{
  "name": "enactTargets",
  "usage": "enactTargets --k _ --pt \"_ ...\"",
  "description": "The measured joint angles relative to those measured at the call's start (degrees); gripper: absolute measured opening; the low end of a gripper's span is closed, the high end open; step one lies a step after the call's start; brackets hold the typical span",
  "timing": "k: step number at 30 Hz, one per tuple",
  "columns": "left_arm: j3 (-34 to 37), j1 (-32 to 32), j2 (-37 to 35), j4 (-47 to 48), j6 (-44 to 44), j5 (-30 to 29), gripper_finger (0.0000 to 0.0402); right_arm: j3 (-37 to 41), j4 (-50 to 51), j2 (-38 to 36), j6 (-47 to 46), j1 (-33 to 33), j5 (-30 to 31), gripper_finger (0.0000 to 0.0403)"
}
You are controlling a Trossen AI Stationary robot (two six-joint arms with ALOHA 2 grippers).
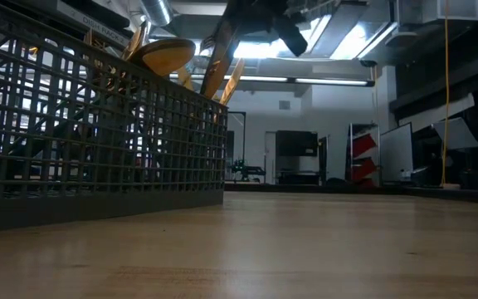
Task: Sort silverware
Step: Put the green fork into the silverware basket
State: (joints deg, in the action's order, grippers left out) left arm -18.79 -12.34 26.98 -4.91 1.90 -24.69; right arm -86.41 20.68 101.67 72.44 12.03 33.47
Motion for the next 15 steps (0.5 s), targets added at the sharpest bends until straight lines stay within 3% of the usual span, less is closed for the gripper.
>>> enactTargets --k 10,15 --pt "0.00 0.00 -0.02 -0.04 -1.26 0.00 0.0148 0.00 -1.13 -0.04 0.24 0.00 -0.04 0.0011" --pt "0.00 0.00 -0.02 -0.04 -1.28 0.00 0.0148 0.00 -1.13 -0.04 0.01 0.00 -0.04 0.0052"
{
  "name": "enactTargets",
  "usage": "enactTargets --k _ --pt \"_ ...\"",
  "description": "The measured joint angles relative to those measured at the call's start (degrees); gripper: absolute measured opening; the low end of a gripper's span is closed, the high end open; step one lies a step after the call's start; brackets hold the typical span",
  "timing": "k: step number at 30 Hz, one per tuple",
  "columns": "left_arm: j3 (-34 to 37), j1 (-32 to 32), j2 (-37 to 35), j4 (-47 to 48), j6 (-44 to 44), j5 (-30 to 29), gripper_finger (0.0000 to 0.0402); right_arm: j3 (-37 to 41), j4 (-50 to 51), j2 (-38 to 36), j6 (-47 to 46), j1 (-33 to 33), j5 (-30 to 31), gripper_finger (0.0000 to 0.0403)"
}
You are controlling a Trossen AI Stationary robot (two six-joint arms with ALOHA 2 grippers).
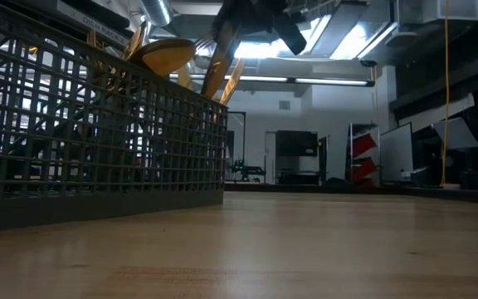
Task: Sort silverware
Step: Put the green fork into the silverware basket, then return to Home Position
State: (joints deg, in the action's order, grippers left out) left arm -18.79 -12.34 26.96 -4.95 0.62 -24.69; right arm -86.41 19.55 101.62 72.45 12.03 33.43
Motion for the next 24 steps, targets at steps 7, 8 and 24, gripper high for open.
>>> enactTargets --k 7,8,24 --pt "0.00 0.01 -0.04 -0.13 -0.01 0.00 0.0148 0.00 -0.09 -0.12 -0.12 0.00 2.88 0.0113" --pt "0.00 0.02 -0.26 -0.21 -0.20 0.00 0.0148 0.00 -0.09 -0.37 -0.13 0.00 5.05 0.0117" --pt "4.10 1.03 -17.43 2.99 -16.09 0.02 0.0148 0.00 20.85 -24.69 -38.10 -16.48 -14.28 0.0120"
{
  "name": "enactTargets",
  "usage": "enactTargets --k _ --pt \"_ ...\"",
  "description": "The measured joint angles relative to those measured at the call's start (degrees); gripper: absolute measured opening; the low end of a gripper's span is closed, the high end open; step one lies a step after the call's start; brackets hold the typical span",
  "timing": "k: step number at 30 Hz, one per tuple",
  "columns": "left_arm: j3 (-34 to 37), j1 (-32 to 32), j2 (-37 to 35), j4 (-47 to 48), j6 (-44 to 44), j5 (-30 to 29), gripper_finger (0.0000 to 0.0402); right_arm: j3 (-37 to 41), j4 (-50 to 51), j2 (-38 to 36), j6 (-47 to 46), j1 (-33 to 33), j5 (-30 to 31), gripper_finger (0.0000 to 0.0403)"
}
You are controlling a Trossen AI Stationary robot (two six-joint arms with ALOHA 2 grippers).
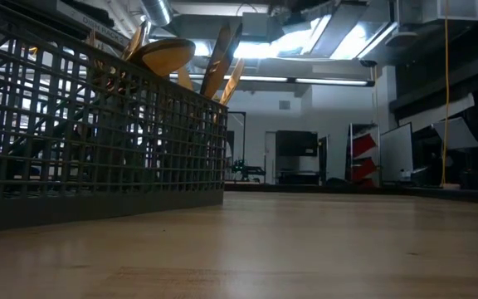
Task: Sort silverware
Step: Return to Home Position
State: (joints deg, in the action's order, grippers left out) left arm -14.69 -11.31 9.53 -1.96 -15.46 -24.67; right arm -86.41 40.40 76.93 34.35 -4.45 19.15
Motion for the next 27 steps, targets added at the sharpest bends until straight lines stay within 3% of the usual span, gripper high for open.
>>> enactTargets --k 5,8,14,27 --pt "3.27 2.08 -5.19 -0.02 0.00 -0.04 0.0148 4.94 2.00 -6.91 -5.43 -11.46 -20.87 0.0120" --pt "5.14 3.45 -7.92 0.07 0.39 -0.03 0.0148 12.18 -3.83 -11.45 -5.61 -16.57 -27.83 0.0120" --pt "7.66 6.05 -9.28 0.14 1.68 -0.02 0.0148 28.45 -16.83 -20.54 -11.40 -22.02 -29.27 0.0120" --pt "13.41 8.39 -9.28 -0.09 5.04 0.06 0.0148 55.70 -26.38 -42.76 -30.16 -22.20 -29.34 0.0120"
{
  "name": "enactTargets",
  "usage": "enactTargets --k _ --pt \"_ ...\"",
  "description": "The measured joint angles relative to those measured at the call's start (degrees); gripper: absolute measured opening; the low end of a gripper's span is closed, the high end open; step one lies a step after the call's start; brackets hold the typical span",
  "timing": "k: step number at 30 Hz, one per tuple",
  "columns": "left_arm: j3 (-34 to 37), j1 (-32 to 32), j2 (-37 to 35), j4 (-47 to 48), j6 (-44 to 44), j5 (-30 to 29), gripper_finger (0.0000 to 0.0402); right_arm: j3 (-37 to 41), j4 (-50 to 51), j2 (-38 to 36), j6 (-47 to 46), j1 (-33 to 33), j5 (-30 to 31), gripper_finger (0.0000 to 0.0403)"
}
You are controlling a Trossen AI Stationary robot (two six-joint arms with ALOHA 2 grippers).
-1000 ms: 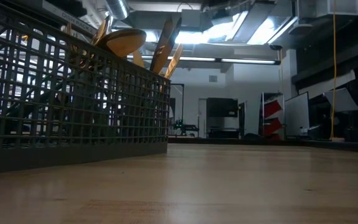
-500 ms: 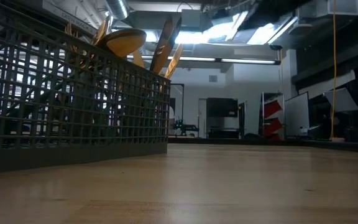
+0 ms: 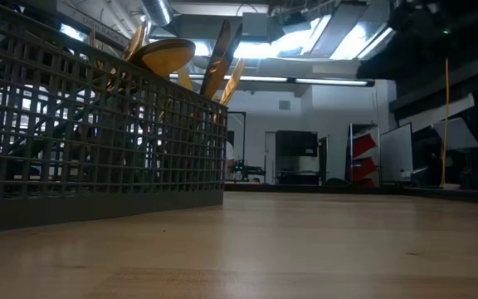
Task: Sort silverware
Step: Return to Home Position
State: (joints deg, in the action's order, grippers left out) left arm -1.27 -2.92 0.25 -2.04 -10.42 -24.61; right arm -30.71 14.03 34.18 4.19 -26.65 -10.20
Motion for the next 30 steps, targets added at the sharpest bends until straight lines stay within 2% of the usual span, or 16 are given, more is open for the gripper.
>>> enactTargets --k 5,12,19,23,30 --pt "0.69 -0.02 0.33 -1.67 -1.99 0.42 0.0148 6.39 -0.93 -10.19 -5.77 0.00 -0.55 0.0120" --pt "0.69 -0.02 0.33 -1.68 -2.80 -0.16 0.0148 12.19 -1.10 -23.95 -10.62 0.04 -6.42 0.0120" --pt "0.72 -0.02 0.33 -1.68 -3.09 -0.18 0.0148 16.90 -0.84 -33.79 -11.90 0.02 -4.39 0.0120" --pt "0.72 -0.02 0.33 -1.66 -3.08 -0.20 0.0148 19.20 -2.38 -34.06 -11.86 0.03 -3.31 0.0120" --pt "0.72 -0.02 0.33 -1.66 -3.09 -0.14 0.0148 27.09 -14.31 -34.03 -11.89 0.02 -1.86 0.0120"
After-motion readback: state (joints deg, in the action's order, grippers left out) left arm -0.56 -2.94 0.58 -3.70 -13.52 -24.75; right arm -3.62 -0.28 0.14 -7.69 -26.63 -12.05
